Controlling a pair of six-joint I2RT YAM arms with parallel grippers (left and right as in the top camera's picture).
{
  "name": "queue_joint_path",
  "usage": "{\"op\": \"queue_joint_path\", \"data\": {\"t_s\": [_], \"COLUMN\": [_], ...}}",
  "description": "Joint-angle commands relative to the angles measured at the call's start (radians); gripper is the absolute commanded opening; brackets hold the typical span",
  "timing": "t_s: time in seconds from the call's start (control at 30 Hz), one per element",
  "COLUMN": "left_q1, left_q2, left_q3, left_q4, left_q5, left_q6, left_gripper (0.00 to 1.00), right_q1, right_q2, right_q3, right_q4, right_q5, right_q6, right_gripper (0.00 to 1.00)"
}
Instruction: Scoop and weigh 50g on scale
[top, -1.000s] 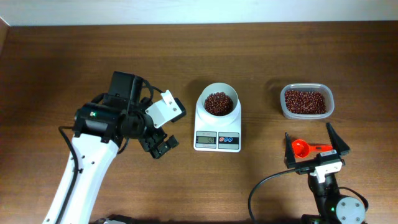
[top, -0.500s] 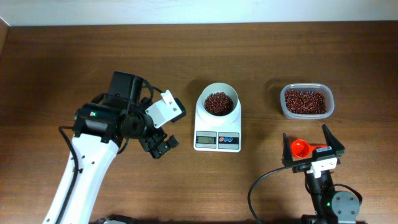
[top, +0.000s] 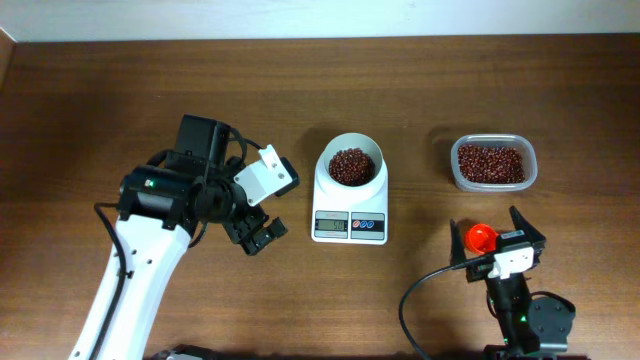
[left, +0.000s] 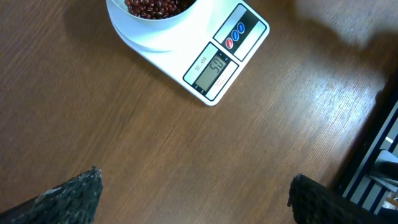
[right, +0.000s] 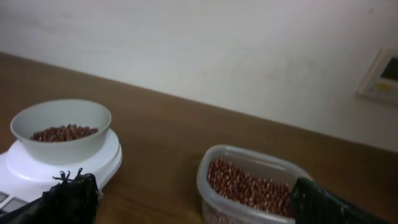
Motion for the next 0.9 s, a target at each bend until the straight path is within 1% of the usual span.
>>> {"op": "queue_joint_path", "data": {"t_s": [0.0, 0.1, 0.13, 0.2, 0.27, 0.37, 0.6, 0.77, 0.87], "left_q1": [0.004, 0.004, 0.004, 0.004, 0.004, 0.004, 0.004, 0.004, 0.004], "left_q2": [-0.017, -0.017, -0.017, -0.017, -0.017, -0.017, -0.017, -0.017, -0.017], "left_q3": [-0.001, -0.001, -0.001, -0.001, -0.001, -0.001, -0.001, -0.001, -0.001], "left_q4": [0.002, 0.002, 0.002, 0.002, 0.002, 0.002, 0.002, 0.002, 0.002], "left_q5": [0.014, 0.014, 0.015, 0.014, 0.014, 0.014, 0.015, 0.014, 0.014], "left_q6": [0.009, 0.009, 0.009, 0.009, 0.009, 0.009, 0.009, 0.009, 0.009], "left_gripper": [0.99, 0.99, 0.99, 0.99, 0.99, 0.99, 0.99, 0.99, 0.99], "right_q1": [0.009, 0.011, 0.014, 0.017, 0.017, 0.017, 0.017, 0.055, 0.053], "right_q2": [-0.011, -0.011, -0.011, -0.011, -0.011, -0.011, -0.011, -0.011, -0.011], "right_q3": [-0.005, -0.005, -0.005, -0.005, -0.005, -0.005, -0.005, -0.005, -0.005], "right_q4": [-0.032, -0.029, -0.029, -0.037, -0.041, -0.048, -0.048, -0.048, -0.048], "right_q5": [0.010, -0.046, -0.044, 0.042, 0.109, 0.151, 0.135, 0.137, 0.136], "right_q6": [0.000, 0.009, 0.038, 0.123, 0.149, 0.148, 0.148, 0.125, 0.125], "right_gripper": [0.99, 0.99, 0.99, 0.99, 0.99, 0.99, 0.99, 0.99, 0.99]}}
